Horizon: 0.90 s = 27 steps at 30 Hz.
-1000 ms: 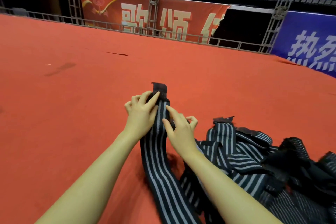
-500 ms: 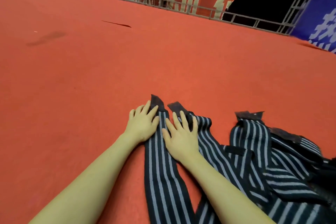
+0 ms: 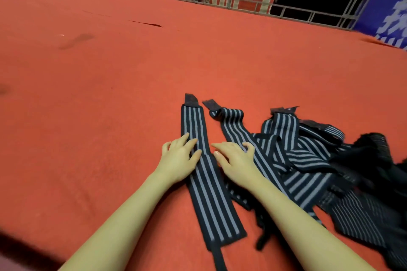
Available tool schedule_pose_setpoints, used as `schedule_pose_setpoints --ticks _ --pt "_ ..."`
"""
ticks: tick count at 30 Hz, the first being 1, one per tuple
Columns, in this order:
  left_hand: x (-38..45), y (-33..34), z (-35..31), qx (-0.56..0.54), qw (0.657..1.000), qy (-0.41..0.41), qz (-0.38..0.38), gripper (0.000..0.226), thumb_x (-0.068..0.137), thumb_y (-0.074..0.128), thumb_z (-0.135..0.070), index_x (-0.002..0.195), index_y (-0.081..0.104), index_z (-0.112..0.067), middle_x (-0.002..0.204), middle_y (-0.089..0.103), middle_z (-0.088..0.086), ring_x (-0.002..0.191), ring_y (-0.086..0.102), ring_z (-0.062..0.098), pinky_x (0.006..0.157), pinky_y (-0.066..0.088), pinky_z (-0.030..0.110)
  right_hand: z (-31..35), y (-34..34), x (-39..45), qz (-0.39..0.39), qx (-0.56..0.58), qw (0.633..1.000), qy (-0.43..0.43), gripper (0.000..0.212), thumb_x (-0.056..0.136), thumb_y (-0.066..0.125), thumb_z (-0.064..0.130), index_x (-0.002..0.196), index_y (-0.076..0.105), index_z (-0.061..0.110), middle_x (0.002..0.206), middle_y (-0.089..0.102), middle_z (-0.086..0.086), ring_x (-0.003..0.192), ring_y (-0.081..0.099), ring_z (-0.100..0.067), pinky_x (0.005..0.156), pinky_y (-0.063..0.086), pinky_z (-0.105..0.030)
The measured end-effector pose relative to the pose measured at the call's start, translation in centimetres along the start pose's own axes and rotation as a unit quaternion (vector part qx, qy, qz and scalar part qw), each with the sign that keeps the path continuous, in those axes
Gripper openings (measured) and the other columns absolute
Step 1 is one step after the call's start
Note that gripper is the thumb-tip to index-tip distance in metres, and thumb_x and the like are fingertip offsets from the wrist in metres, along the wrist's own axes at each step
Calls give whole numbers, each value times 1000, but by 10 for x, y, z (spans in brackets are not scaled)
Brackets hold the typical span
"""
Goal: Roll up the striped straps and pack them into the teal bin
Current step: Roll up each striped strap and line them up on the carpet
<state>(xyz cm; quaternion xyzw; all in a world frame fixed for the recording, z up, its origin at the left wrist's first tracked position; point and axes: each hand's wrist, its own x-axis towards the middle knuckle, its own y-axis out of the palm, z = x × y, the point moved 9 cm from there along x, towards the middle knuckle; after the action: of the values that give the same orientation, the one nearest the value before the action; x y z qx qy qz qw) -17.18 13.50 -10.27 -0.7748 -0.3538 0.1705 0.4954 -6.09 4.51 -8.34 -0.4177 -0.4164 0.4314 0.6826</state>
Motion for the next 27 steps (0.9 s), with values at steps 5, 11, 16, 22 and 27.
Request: schedule_pose_setpoints --ticks 5,11,16,22,27 --pt "-71 -3 -30 16 998 57 -29 49 96 46 -41 142 39 -24 148 35 3 136 32 21 109 18 37 32 -17 -80 22 44 994 -98 56 84 33 64 125 59 35 131 55 17 120 43 4 104 12 -32" --pt "-127 15 -44 50 996 76 -6 59 90 27 -57 138 45 -29 152 32 1 141 25 20 110 17 36 39 -5 -146 120 -66 976 -169 81 73 36 81 143 38 41 161 9 2 147 10 -8 112 -9 -33" --pt "-150 29 -41 107 991 71 26 84 74 -3 -64 147 29 -37 159 16 -6 146 13 18 114 11 36 48 3 -172 103 -108 971 -186 70 90 12 69 141 44 35 152 38 3 141 33 -11 111 -5 -35" --pt "-157 21 -38 114 989 80 54 61 90 17 -51 148 27 -35 159 14 -3 147 9 19 116 4 39 75 -10 -185 -47 -61 975 -207 56 103 20 48 112 71 26 116 70 5 106 66 -18 103 20 -38" --pt "-167 19 -26 89 990 87 68 77 79 2 -66 148 23 -38 160 11 -6 147 7 16 117 4 38 91 -9 -188 -63 -71 966 -242 38 97 41 45 110 72 26 116 70 6 106 64 -17 98 27 -43"
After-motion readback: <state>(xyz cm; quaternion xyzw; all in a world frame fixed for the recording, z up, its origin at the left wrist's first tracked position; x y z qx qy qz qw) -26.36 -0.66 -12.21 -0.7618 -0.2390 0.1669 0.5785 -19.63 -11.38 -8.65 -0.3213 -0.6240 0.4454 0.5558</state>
